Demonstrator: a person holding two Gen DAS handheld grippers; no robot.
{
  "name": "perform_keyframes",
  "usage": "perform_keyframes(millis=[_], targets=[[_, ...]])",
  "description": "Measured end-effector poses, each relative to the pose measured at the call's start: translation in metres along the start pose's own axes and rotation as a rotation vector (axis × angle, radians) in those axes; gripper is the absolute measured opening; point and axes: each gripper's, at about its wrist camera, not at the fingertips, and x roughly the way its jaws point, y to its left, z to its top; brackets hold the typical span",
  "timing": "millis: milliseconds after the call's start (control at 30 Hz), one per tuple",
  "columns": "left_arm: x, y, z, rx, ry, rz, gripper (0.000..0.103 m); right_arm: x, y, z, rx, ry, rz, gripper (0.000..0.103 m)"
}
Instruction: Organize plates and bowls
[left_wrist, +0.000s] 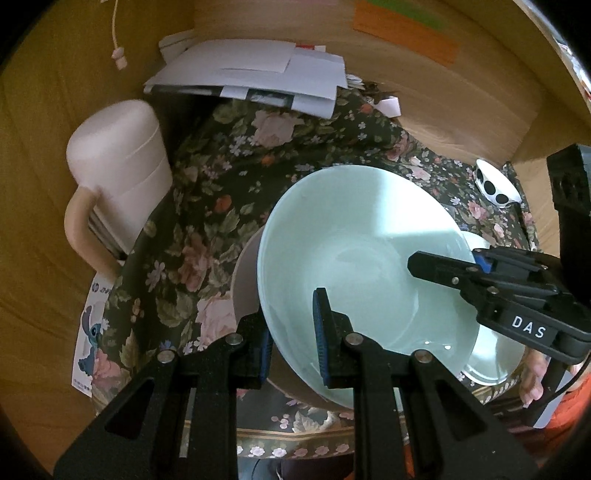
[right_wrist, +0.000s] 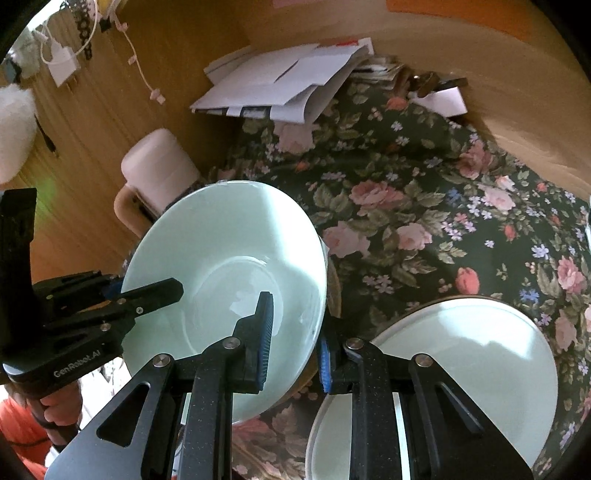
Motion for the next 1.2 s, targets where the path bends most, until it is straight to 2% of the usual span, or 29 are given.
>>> perform_keyframes(millis=[500, 767, 1000, 1133, 1200], targets=[[0.009, 0.009, -0.005, -0.025, 0.021, 0.002, 0.018, 0.011, 0.005, 0.001, -0.042, 0.035, -0.029, 0.022], [0.008, 0.009, -0.005, -0.017, 0.014, 0.017, 0.018, 0.008, -0.001, 0.001, -0.022, 0.037, -0.002, 0.022], [0.011, 0.009, -0.002, -0.013, 0.016, 0.026, 0.018, 0.002, -0.002, 0.001, -0.032, 0.026, -0.008, 0.022], [0.012, 0.009, 0.000, -0.010, 0.007, 0.026, 0.018, -0.007, -0.006, 0.000, -0.019, -0.021, -0.041, 0.022], [0.013, 0.010, 0.001, -0.015, 0.002, 0.025, 0.018, -0.012, -0.009, 0.001, -0.019, -0.034, -0.030, 0.023]])
